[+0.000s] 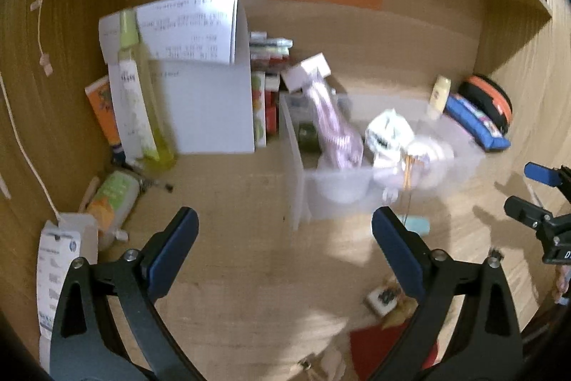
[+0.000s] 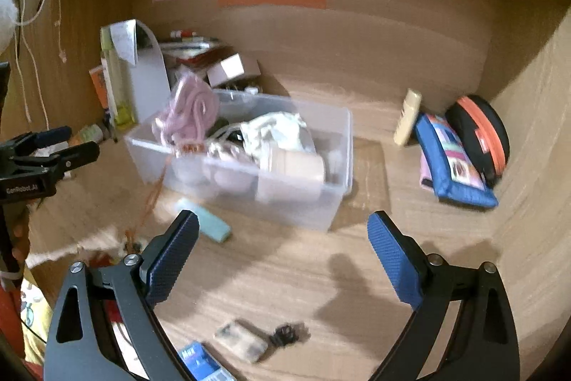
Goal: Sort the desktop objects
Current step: 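Grasp the small white shell with the left tool while the right tool grasps the black clip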
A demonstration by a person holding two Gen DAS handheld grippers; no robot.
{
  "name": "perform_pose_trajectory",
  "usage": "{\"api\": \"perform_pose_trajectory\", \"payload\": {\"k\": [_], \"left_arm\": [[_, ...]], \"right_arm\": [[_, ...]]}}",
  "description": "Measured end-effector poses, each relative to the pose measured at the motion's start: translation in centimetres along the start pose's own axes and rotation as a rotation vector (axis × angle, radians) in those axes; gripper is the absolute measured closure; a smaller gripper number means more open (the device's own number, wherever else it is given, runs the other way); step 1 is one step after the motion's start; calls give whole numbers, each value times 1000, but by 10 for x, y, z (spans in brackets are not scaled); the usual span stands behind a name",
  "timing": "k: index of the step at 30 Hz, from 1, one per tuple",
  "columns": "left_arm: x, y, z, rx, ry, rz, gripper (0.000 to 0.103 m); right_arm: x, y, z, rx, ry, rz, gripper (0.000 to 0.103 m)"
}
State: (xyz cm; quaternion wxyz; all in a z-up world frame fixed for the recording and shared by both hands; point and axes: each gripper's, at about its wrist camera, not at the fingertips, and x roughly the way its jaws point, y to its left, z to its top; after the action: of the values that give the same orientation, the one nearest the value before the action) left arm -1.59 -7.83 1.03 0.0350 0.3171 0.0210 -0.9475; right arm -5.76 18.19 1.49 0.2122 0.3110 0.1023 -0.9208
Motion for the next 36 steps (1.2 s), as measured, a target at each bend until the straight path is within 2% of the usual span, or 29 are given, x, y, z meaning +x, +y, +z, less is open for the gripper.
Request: {"api": "perform_pose_trajectory", "payload": {"k": [5,12,18,21,23,31,33,36], "left_arm": [[1,8,-24,15,64,22,4],[-11,17,-52,25,89,30,4],[-19,14,-69,26,98,-26,4],[-17,10,-74,24,113,-59,15],[-11,7,-77,28,140,-77,29],[-2,-1,-87,40,180,-120,50],[-2,-3,-88,57,173,-111,53],[-4,-5,-90,82,163,-98,63]], "right_arm": [[2,-6,-23,21,54,-29,8],[0,-16,-50,64,99,-53,8],[-1,-26,-66,139,127,-32,8],[-3,-27,-69,150,126,-24,8],[-4,-26,-70,152,126,-14,8],[-5,-14,-71,127,120,0,10],[-4,-13,-72,130,119,1,10],[-2,-13,-73,137,123,3,11]]}}
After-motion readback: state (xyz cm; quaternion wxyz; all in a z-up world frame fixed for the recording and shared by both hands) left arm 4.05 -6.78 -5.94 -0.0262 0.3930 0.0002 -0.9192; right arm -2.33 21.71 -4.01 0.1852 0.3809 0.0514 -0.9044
